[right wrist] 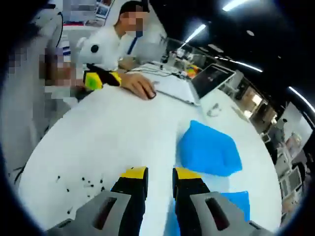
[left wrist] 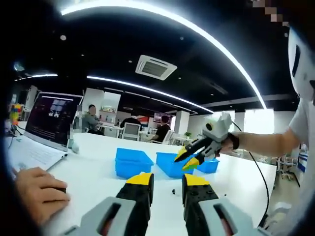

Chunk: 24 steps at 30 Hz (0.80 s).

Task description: Pick up the resistors one by one and place each resistor into its matching bin, sorting the parts by color and model until every resistor is separated into the correct bin for its type

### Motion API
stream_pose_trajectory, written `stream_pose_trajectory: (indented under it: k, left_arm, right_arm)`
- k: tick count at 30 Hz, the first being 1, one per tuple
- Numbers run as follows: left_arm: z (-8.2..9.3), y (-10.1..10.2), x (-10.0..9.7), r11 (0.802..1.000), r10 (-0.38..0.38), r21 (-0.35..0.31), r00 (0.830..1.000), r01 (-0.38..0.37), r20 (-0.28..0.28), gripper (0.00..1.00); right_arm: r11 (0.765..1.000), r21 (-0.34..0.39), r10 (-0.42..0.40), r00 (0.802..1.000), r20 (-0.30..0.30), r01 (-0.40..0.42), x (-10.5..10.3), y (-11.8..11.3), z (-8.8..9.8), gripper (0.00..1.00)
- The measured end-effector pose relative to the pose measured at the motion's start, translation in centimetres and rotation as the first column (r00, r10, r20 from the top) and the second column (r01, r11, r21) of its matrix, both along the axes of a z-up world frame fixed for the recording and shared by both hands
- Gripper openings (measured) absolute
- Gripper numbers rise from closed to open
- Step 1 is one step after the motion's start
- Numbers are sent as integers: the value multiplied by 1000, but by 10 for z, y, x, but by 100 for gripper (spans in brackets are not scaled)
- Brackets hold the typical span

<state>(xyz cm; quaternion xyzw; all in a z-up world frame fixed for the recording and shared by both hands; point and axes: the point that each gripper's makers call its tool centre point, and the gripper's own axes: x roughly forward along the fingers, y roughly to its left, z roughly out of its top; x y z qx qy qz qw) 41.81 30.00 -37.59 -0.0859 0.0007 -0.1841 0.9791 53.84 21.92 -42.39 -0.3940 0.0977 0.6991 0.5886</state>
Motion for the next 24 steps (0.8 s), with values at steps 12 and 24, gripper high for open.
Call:
stream_pose_trajectory:
  k: [12, 24]
  left_arm:
    - [-9, 2, -4, 1000, -11, 9, 1000, 11, -14, 25]
    - [-9, 6, -1, 1000, -13, 12, 1000, 13, -11, 25]
  right_arm:
    - [910, -344, 251, 968, 9, -233, -23, 5, -45, 13]
    - [904, -375, 215, 976, -24, -208, -17, 5, -60, 7]
